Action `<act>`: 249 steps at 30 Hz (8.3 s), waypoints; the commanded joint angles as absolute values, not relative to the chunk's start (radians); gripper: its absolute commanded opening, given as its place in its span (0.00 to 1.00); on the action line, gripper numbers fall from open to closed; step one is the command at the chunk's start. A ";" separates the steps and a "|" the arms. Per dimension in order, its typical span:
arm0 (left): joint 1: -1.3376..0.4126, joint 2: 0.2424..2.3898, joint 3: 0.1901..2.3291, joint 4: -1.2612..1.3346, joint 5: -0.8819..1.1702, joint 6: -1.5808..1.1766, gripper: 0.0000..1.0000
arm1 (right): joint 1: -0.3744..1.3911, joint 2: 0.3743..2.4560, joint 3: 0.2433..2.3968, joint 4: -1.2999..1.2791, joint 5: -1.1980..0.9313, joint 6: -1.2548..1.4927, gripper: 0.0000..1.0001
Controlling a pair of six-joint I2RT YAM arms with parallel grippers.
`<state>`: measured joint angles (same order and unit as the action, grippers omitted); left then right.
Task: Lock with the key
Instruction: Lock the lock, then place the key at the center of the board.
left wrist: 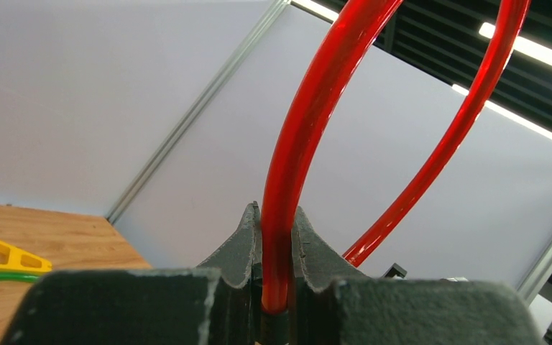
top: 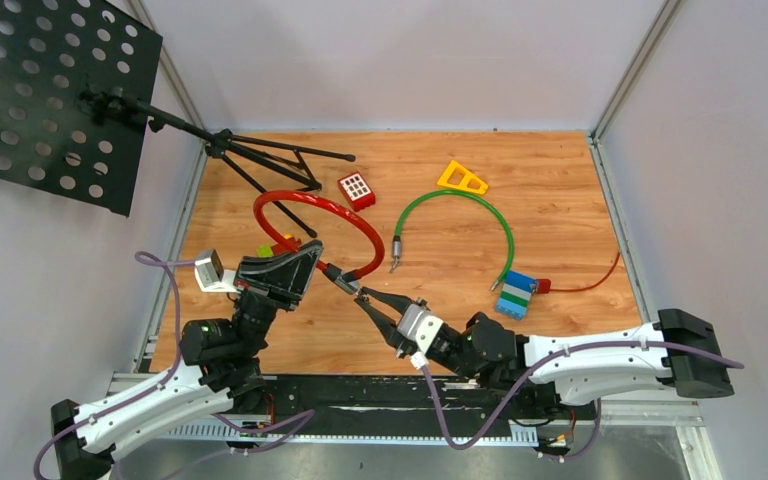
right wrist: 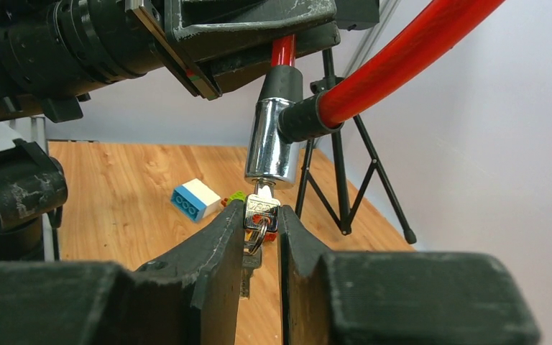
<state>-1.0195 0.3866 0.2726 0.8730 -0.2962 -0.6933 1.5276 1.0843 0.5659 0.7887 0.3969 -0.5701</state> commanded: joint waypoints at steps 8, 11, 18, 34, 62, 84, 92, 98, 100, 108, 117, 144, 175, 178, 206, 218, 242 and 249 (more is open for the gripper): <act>-1.019 0.385 0.312 0.956 -0.278 -0.716 0.00 | 1.489 1.044 0.622 0.726 0.307 -0.385 0.00; -1.020 0.385 0.311 0.958 -0.276 -0.718 0.00 | 1.486 1.043 0.628 0.713 0.305 -0.373 0.00; -1.020 0.385 0.309 0.962 -0.274 -0.718 0.00 | 1.482 1.044 0.653 0.673 0.334 -0.349 0.00; -1.020 0.381 0.306 0.962 -0.279 -0.715 0.00 | 1.483 1.053 0.666 0.657 0.327 -0.399 0.36; -1.019 0.387 0.311 0.960 -0.266 -0.702 0.00 | 1.483 1.021 0.648 0.630 0.239 -0.293 0.32; -1.019 0.385 0.303 0.964 -0.263 -0.713 0.00 | 1.439 0.940 0.624 0.592 0.284 -0.174 0.45; -1.019 0.386 0.301 0.966 -0.262 -0.717 0.00 | 1.391 0.961 0.636 0.576 0.226 -0.122 0.41; -1.020 0.386 0.299 0.966 -0.264 -0.715 0.00 | 1.385 0.985 0.655 0.549 0.182 -0.116 0.39; -1.019 0.385 0.299 0.966 -0.265 -0.714 0.00 | 1.384 0.989 0.655 0.548 0.168 -0.114 0.37; -1.020 0.382 0.298 0.966 -0.267 -0.715 0.00 | 1.382 0.994 0.660 0.545 0.168 -0.117 0.23; -1.020 0.385 0.301 0.962 -0.267 -0.712 0.00 | 1.381 0.985 0.660 0.558 0.137 -0.123 0.34; -1.019 0.385 0.311 0.926 -0.285 -0.710 0.00 | 1.385 1.045 0.729 0.456 0.372 -0.204 0.00; -1.020 0.340 0.446 0.450 -0.472 -0.754 0.00 | 1.549 1.376 0.660 1.243 0.942 -1.000 0.00; -1.020 0.338 0.451 0.441 -0.472 -0.756 0.00 | 1.552 1.402 0.664 1.273 0.952 -1.031 0.00; -1.019 0.343 0.506 0.345 -0.522 -0.750 0.00 | 1.503 1.050 0.403 0.381 0.698 -0.199 0.00; -1.020 0.419 0.532 -0.046 -0.659 -0.777 0.00 | 1.155 1.109 0.544 -0.107 0.284 0.167 0.00; -1.019 0.472 0.460 -0.034 -0.612 -0.740 0.00 | 1.034 1.278 0.694 -0.281 0.170 0.234 0.25; -1.020 0.461 0.452 0.009 -0.589 -0.719 0.00 | 1.032 1.212 0.718 -0.303 0.187 0.236 0.33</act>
<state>-1.0206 0.4828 0.4458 -0.1181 -0.5991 -0.7338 1.0370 1.2716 0.6632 -0.2966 0.1818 0.2173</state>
